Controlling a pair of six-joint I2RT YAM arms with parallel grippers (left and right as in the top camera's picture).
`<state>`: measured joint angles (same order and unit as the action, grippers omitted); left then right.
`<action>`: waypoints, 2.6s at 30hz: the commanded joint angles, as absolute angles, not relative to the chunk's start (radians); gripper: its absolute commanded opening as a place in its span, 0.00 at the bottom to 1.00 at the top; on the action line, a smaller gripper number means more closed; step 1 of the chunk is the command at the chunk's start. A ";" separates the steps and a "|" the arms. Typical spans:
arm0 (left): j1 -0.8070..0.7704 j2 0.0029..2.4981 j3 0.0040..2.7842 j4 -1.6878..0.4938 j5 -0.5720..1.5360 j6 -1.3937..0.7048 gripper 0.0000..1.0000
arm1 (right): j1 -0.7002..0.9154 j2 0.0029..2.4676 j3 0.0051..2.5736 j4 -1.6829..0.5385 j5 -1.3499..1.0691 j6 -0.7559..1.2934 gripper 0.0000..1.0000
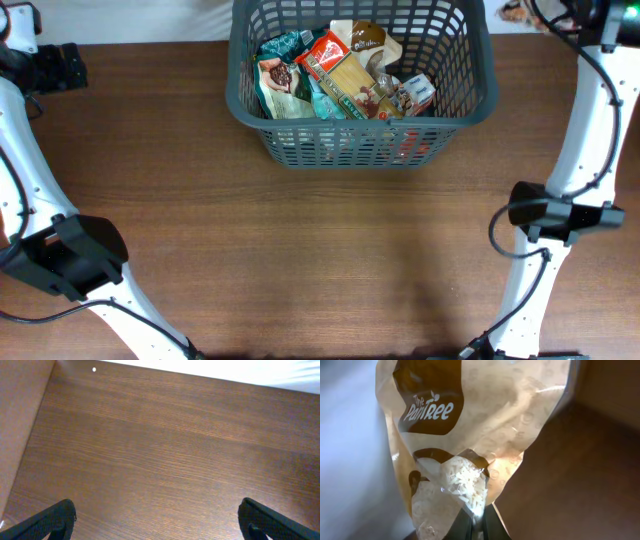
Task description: Pack container
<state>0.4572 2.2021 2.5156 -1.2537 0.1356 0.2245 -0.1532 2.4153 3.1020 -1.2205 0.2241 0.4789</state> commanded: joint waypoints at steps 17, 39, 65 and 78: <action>0.459 2.210 2.510 -1.275 0.196 0.241 0.99 | 0.239 2.218 3.081 -1.353 0.171 0.284 0.03; 0.461 1.805 2.510 -1.256 0.233 0.290 0.99 | 0.229 2.141 2.935 -1.579 0.170 0.283 0.99; 0.430 1.409 2.455 -1.384 0.293 0.289 0.99 | 0.250 1.315 2.497 -1.699 0.454 0.187 0.99; 0.278 0.958 1.685 -1.222 0.266 0.289 0.99 | 0.250 0.854 1.768 -1.698 0.456 0.234 0.99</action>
